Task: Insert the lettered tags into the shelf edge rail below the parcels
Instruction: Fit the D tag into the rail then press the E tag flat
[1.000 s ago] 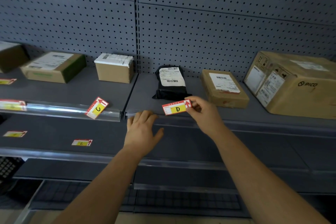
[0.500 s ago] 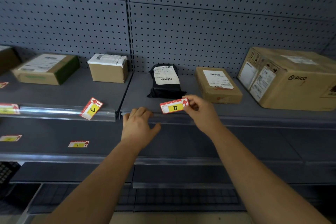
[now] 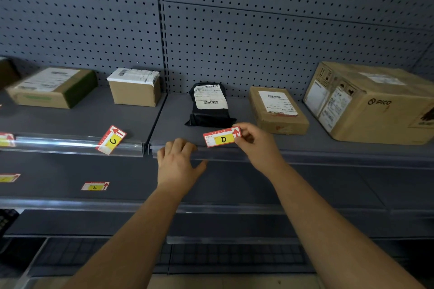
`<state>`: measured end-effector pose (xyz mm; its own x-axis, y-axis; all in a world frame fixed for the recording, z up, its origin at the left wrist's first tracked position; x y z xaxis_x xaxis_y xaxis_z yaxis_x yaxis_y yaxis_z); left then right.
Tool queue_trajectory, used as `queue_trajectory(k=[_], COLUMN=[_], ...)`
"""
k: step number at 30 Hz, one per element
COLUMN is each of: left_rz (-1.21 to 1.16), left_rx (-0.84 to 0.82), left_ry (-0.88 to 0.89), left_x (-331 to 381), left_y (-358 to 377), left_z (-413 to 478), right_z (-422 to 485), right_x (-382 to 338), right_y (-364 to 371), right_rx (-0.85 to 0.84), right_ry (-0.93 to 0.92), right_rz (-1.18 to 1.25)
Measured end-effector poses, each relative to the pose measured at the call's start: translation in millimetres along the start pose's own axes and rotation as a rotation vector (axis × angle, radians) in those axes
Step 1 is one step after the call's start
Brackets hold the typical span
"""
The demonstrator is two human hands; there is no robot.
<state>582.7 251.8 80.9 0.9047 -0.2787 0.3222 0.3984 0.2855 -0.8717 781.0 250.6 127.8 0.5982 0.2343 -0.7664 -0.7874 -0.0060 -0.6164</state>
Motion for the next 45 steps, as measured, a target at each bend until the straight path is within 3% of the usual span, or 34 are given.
queue_trajectory(k=[16, 35, 41, 45], left_rz=[0.077, -0.213, -0.320, -0.414], left_rx=[0.111, -0.116, -0.214, -0.227], left_ry=[-0.068, 0.005, 0.033, 0.082], left_x=[0, -16, -22, -23], left_y=[7, -13, -7, -10], left_z=[4, -4, -5, -14], right_z=[11, 18, 19, 5], right_x=[14, -20, -16, -11], right_y=[3, 35, 49, 42], right_rx=[-0.033, -0.063, -0.131, -0.096], right_ry=[-0.012, -0.114, -0.048, 0.017], right_rz=[-0.001, -0.339, -0.431, -0.335])
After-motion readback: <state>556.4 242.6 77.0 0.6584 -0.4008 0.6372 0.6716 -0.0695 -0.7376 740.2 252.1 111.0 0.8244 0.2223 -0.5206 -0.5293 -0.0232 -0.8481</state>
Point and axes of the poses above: each hand's wrist, its own z-axis towards the middle knuckle, its own y-axis out of the palm, x = y × z, the point moved 10 cm from there along z, towards the middle knuckle, and after that the axes turned 10 degrees about -x, right-handed, at the moved point
